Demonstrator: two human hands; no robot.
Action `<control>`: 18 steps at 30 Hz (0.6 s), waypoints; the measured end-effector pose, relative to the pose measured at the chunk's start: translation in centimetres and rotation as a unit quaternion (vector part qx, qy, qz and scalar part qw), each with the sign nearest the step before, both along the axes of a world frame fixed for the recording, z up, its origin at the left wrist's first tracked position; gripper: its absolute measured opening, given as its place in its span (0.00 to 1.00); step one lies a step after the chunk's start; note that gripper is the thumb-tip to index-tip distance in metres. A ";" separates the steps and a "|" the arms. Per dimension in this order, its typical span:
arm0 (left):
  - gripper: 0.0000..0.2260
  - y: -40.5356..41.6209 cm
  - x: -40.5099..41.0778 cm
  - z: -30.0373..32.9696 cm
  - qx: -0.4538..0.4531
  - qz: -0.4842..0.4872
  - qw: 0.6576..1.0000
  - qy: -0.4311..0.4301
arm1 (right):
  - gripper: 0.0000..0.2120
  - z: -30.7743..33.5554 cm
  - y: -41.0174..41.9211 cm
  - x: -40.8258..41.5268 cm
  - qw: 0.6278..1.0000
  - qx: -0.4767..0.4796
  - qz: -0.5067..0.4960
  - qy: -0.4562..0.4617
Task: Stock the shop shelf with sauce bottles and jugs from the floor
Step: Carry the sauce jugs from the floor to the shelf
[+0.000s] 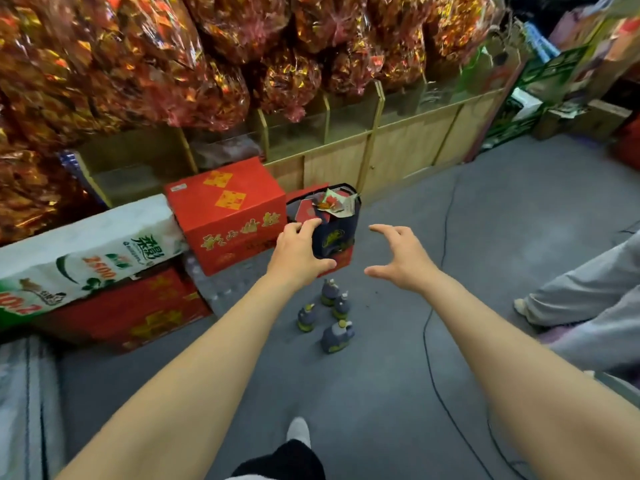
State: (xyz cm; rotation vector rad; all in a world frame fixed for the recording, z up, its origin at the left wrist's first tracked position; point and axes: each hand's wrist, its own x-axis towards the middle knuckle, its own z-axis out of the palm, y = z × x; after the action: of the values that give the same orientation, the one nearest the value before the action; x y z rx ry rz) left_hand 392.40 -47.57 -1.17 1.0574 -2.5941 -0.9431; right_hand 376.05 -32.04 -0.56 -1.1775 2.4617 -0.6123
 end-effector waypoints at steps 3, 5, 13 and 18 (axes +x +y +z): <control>0.40 -0.1 -3.8 -1.5 0.024 -0.013 1.000 -0.013 | 0.42 -1.2 -0.1 -3.3 1.000 0.009 -0.019 -0.013; 0.40 -0.2 -6.2 -2.2 0.033 -0.022 0.999 -0.029 | 0.42 -2.2 -0.2 -5.4 0.999 0.011 -0.025 -0.025; 0.41 0.9 -14.0 -6.2 0.060 -0.010 0.994 -0.091 | 0.43 -7.4 0.7 -13.3 0.995 0.046 -0.008 -0.085; 0.40 1.9 -17.8 -9.5 0.092 0.051 0.989 -0.105 | 0.42 -11.0 0.3 -19.2 0.990 0.069 0.033 -0.116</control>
State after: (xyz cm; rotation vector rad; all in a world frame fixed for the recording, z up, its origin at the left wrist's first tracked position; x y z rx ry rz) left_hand 374.64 -45.69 -10.68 1.3924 -2.6254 -1.1185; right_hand 356.84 -31.78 -11.53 -1.0650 2.2235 -0.5182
